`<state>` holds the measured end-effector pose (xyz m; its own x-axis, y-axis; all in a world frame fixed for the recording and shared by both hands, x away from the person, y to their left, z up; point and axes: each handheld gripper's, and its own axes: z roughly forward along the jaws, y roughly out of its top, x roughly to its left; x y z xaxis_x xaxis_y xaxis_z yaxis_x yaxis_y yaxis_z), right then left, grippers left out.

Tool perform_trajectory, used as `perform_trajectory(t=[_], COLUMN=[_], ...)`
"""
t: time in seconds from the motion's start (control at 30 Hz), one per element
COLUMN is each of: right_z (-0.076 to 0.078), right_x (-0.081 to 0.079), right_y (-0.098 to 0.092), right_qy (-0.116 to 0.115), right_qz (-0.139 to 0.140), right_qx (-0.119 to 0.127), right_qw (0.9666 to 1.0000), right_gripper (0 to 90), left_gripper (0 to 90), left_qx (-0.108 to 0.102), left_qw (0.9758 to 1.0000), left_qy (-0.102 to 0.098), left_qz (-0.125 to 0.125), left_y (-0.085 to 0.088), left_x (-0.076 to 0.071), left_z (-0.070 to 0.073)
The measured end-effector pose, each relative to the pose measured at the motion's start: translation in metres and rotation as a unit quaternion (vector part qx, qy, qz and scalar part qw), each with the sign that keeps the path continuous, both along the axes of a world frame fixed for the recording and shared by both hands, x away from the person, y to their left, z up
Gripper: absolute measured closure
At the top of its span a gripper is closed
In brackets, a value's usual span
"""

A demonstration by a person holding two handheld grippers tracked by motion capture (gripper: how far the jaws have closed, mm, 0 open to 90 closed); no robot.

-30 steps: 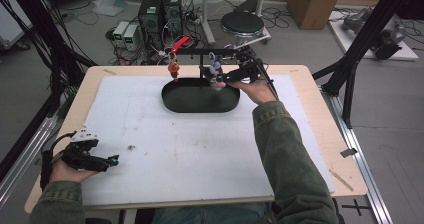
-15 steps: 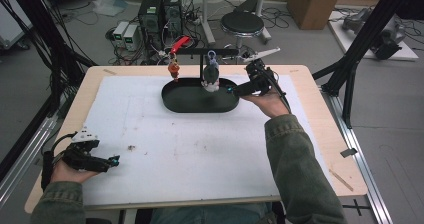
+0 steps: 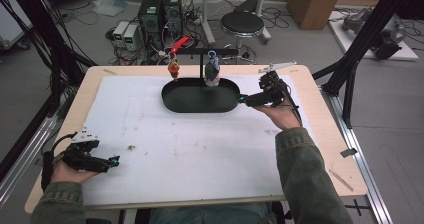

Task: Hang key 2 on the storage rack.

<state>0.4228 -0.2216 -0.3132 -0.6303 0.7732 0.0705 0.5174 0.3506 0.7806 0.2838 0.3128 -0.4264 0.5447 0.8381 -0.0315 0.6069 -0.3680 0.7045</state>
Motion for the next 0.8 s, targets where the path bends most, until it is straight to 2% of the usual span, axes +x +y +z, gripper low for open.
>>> perform_trajectory(t=[0.1,0.17,0.2,0.33,0.57,0.63,0.8], right_z=[-0.003,-0.009,-0.013,-0.023,-0.032,-0.034,-0.041], right_x=[-0.003,-0.006,-0.008,-0.015,-0.026,-0.03,-0.039], right_y=[-0.002,-0.005,-0.008,-0.016,-0.03,-0.034,-0.043], right_qy=[0.006,0.005,0.012,0.01,0.013,0.01,-0.005], right_qz=[-0.006,-0.01,-0.014,-0.018,-0.028,-0.031,-0.046], right_qx=[0.006,0.009,0.012,0.018,0.021,0.03,0.034], right_qw=[0.9999,0.9999,0.9998,0.9996,0.9993,0.999,0.9984], right_gripper=[0.6,0.6,0.6,0.6,0.6,0.6,0.6], left_gripper=[1.8,1.8,1.8,1.8,1.8,1.8,1.8], left_qx=[0.0,0.0,-0.002,-0.008,-0.008,-0.008,-0.009], left_qw=[1.0,1.0,1.0,1.0,1.0,1.0,0.9999], left_qy=[0.0,-0.002,-0.002,0.001,0.002,0.004,0.004], left_qz=[-0.001,0.0,0.001,0.003,0.004,0.004,0.005], left_y=[0.0,0.0,0.0,0.001,0.002,0.003,0.003], left_x=[0.0,0.0,-0.001,-0.001,-0.001,-0.001,-0.002], left_z=[0.0,0.0,0.0,0.0,0.0,-0.001,-0.001])
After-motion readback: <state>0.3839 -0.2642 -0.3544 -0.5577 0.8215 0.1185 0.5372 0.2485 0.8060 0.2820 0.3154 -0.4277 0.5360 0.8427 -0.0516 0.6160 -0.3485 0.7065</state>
